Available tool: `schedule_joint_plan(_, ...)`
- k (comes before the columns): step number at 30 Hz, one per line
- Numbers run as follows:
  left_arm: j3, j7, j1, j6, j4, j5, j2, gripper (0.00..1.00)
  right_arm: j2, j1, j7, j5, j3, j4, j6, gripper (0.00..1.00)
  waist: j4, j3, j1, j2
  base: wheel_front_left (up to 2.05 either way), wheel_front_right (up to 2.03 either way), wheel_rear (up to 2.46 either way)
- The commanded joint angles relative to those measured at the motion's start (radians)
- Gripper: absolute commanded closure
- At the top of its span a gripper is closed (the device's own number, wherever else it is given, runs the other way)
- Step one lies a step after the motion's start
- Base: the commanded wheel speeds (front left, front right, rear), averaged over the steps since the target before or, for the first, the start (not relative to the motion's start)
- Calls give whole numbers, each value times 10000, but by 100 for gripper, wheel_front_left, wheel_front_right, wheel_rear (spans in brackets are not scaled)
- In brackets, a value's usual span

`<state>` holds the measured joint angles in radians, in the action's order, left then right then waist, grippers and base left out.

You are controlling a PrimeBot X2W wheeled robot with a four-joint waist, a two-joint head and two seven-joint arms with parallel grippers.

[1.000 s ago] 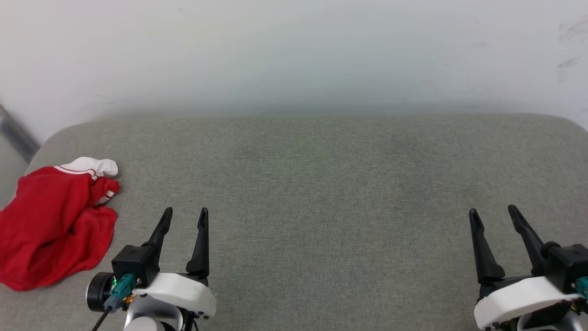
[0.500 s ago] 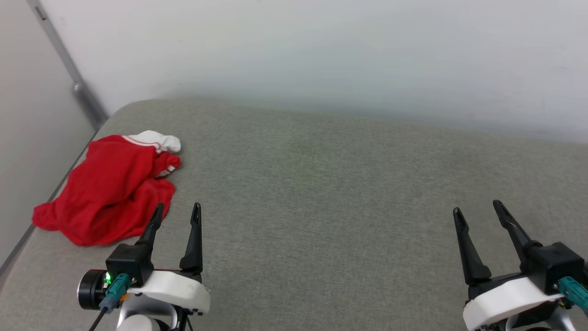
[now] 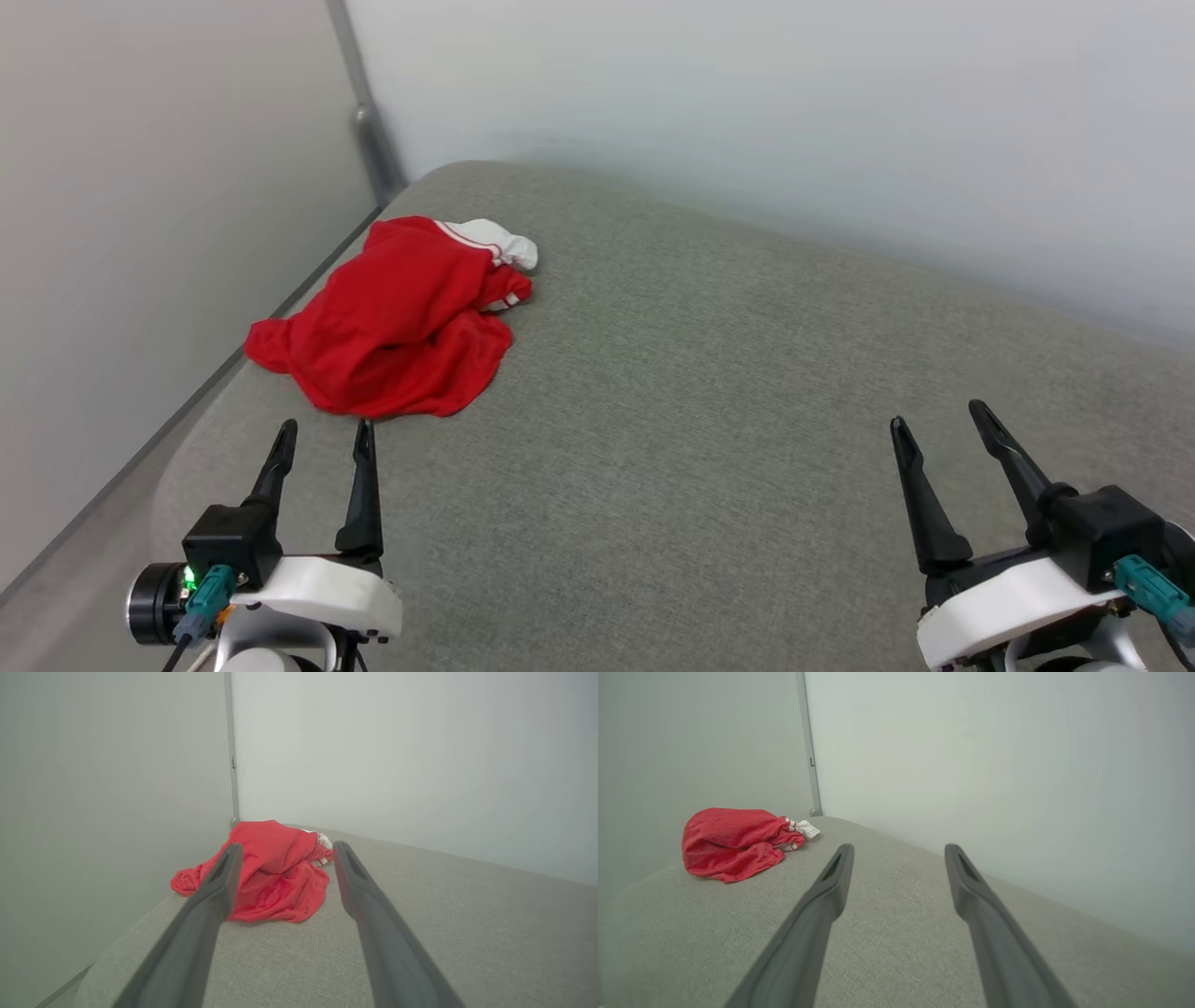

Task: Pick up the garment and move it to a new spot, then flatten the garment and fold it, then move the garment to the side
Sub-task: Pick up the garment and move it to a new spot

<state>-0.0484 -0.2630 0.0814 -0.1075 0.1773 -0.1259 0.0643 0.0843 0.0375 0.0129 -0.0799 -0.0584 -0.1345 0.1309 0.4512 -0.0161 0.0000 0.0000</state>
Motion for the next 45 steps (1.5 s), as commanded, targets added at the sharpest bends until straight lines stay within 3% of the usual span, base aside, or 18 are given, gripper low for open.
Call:
schedule_joint_plan(1,-33,-27,-117,-50,-33,60,-15,0,-27,-125,47,-19,-13,31,-3,0,377,13,0,0,0,0,0)
schedule_joint_plan(14,-205,-27,266,-109,-177,-14,-70,0,130,-621,17,12,-165,-7,-3,0,769,664,0,0,0,0,0)
schedule_joint_plan(21,-124,-27,1670,-168,259,-256,32,0,368,-1023,-215,-67,-192,-381,-3,0,267,1659,0,0,0,0,0)
schedule_joint_plan(26,-385,301,3344,-203,1015,-840,694,0,598,-1531,-257,-190,-341,-683,-3,0,-418,2619,0,0,0,0,0)
schedule_joint_plan(30,-552,1198,4588,-224,1716,-1385,1550,0,707,-1935,-162,-274,-363,-712,-3,0,-1028,3380,0,0,0,0,0)
schedule_joint_plan(34,-538,2770,5391,-231,2377,-1913,2393,0,712,-2250,69,-271,-385,-546,-3,0,-1608,4011,0,0,0,0,0)
schedule_joint_plan(37,-414,3633,5646,-234,2728,-2193,2760,0,678,-2401,183,-238,-391,-459,-3,0,-1845,4275,0,0,0,0,0)
schedule_joint_plan(39,-395,4901,5900,-235,3331,-2627,3344,0,628,-2578,390,-228,-398,-305,-3,0,-2153,4541,0,0,0,0,0)
schedule_joint_plan(45,-496,6742,5969,-226,4587,-3245,3957,0,557,-2819,634,-216,-434,-41,-3,0,-2475,4801,0,0,0,0,0)
